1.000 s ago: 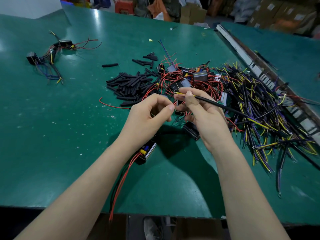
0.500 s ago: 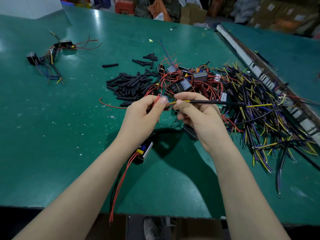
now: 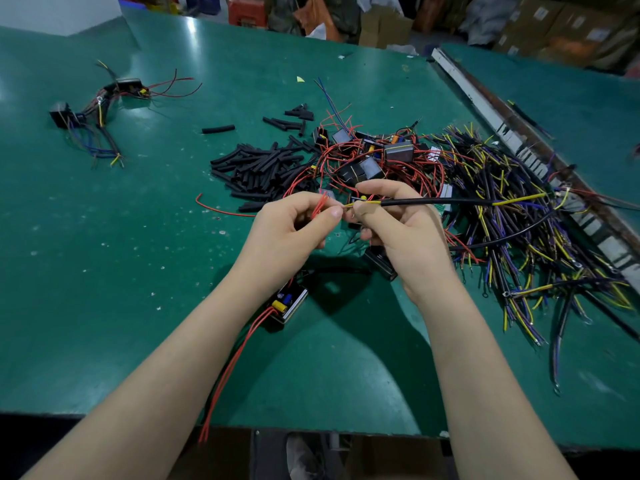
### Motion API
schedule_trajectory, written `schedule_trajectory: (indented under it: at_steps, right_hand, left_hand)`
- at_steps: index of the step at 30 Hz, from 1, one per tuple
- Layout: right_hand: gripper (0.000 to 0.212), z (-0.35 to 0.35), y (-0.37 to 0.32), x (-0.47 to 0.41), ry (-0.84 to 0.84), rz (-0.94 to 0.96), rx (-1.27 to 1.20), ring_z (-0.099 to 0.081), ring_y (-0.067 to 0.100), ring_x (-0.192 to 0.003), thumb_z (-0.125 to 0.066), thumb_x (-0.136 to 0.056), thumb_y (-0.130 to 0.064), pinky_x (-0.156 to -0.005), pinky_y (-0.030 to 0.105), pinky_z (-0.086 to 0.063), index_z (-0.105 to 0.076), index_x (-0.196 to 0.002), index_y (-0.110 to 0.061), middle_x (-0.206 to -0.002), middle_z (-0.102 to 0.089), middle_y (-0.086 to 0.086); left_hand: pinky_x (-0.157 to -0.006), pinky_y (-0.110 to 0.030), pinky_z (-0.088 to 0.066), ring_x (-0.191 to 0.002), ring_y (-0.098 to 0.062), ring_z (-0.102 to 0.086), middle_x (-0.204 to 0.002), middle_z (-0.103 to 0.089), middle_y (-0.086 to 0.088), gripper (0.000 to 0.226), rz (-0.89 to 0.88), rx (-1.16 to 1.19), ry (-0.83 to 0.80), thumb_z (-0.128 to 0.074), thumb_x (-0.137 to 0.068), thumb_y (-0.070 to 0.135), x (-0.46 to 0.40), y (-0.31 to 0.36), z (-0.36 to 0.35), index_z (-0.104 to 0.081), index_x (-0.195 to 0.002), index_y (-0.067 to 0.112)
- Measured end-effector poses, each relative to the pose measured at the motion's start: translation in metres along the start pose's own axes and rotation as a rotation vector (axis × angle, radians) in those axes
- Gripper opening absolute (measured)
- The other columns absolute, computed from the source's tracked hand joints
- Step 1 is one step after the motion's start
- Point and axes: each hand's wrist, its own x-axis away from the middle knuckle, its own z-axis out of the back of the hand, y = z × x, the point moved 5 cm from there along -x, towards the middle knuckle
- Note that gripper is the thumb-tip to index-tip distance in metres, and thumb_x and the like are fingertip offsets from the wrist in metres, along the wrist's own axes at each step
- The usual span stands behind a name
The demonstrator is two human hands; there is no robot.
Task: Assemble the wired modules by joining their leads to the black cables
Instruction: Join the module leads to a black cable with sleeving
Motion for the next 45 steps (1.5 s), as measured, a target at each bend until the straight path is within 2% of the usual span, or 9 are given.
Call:
schedule_trajectory:
  at_steps: [7,11,13,18,25,29,33,38,45]
  right_hand:
    - [0.020,-0.003,-0.006,0.004,-0.040,0.115,0.109,-0.066,0.009,-0.073,-0.065,-0.085,-0.010,-0.064,0.021,-0.049,-0.063,-0.097,-0.025,-0.077,-0.073,-0.001]
    - [0.027,-0.003,-0.007,0.004,-0.011,0.171,0.158,-0.057,0.017,-0.062,-0.067,-0.082,-0.002,-0.058,0.020,-0.041,-0.064,-0.095,-0.025,-0.077,-0.067,0.012]
    - [0.029,-0.004,-0.007,0.004,-0.006,0.203,0.200,-0.052,0.007,-0.057,-0.067,-0.081,0.000,-0.057,0.016,-0.038,-0.064,-0.095,-0.025,-0.071,-0.061,0.001]
    - [0.024,-0.003,-0.007,0.004,0.025,0.260,0.261,-0.056,0.002,-0.064,-0.065,-0.083,-0.001,-0.063,0.015,-0.042,-0.063,-0.097,-0.021,-0.073,-0.063,-0.013]
    - [0.023,-0.006,-0.010,0.008,0.036,0.331,0.331,-0.066,0.010,-0.078,-0.062,-0.085,-0.009,-0.072,0.031,-0.052,-0.063,-0.096,-0.029,-0.084,-0.069,-0.008]
    - [0.021,-0.005,-0.013,0.009,0.078,0.395,0.357,-0.067,0.011,-0.084,-0.063,-0.086,-0.011,-0.077,0.032,-0.053,-0.061,-0.098,-0.028,-0.088,-0.069,-0.007]
    - [0.017,-0.005,-0.011,0.009,0.055,0.392,0.361,-0.064,0.008,-0.080,-0.064,-0.088,-0.011,-0.074,0.031,-0.052,-0.063,-0.102,-0.020,-0.087,-0.068,-0.008]
    - [0.017,-0.007,-0.011,0.010,0.025,0.406,0.421,-0.056,0.003,-0.064,-0.065,-0.087,-0.010,-0.065,0.019,-0.043,-0.065,-0.101,-0.019,-0.075,-0.062,-0.013]
    - [0.022,-0.005,-0.012,0.009,0.054,0.388,0.402,-0.054,0.003,-0.062,-0.065,-0.087,-0.008,-0.063,0.019,-0.043,-0.062,-0.100,-0.025,-0.074,-0.062,-0.011]
  left_hand:
    - [-0.049,-0.010,-0.037,-0.044,0.002,-0.045,-0.045,-0.049,0.014,0.016,0.053,-0.013,0.020,-0.062,-0.090,0.009,-0.001,-0.005,0.001,-0.065,-0.080,0.021]
    - [-0.056,-0.023,-0.044,-0.047,-0.003,-0.048,-0.046,-0.051,0.013,0.022,0.034,-0.182,0.034,-0.063,-0.087,0.014,-0.001,-0.006,0.000,-0.064,-0.074,0.032]
    - [-0.057,-0.026,-0.045,-0.049,-0.008,-0.048,-0.047,-0.052,0.012,0.021,0.021,-0.206,0.052,-0.064,-0.086,0.017,-0.001,-0.007,0.000,-0.064,-0.072,0.033]
    - [-0.054,-0.017,-0.043,-0.048,-0.001,-0.053,-0.049,-0.053,0.013,0.017,-0.009,-0.189,0.037,-0.064,-0.087,0.022,0.000,-0.005,0.002,-0.066,-0.078,0.036]
    - [-0.053,-0.019,-0.044,-0.047,0.001,-0.053,-0.048,-0.054,0.012,0.021,0.016,-0.194,0.072,-0.062,-0.088,0.020,-0.002,-0.008,0.003,-0.065,-0.075,0.035]
    - [-0.053,-0.014,-0.041,-0.046,0.002,-0.052,-0.049,-0.053,0.012,0.018,0.017,-0.143,0.059,-0.063,-0.089,0.019,-0.001,-0.007,0.002,-0.066,-0.077,0.032]
    - [-0.054,-0.015,-0.042,-0.047,0.000,-0.052,-0.051,-0.052,0.009,0.012,0.030,-0.083,0.059,-0.065,-0.086,0.025,-0.001,-0.008,0.002,-0.068,-0.075,0.029]
    - [-0.050,-0.014,-0.039,-0.045,0.000,-0.049,-0.045,-0.051,0.011,0.020,0.065,-0.086,0.079,-0.063,-0.088,0.017,-0.003,-0.010,0.003,-0.066,-0.074,0.031]
    - [-0.051,-0.011,-0.039,-0.046,0.001,-0.048,-0.046,-0.051,0.012,0.018,0.081,-0.026,0.072,-0.061,-0.090,0.013,-0.002,-0.008,0.002,-0.066,-0.076,0.025]
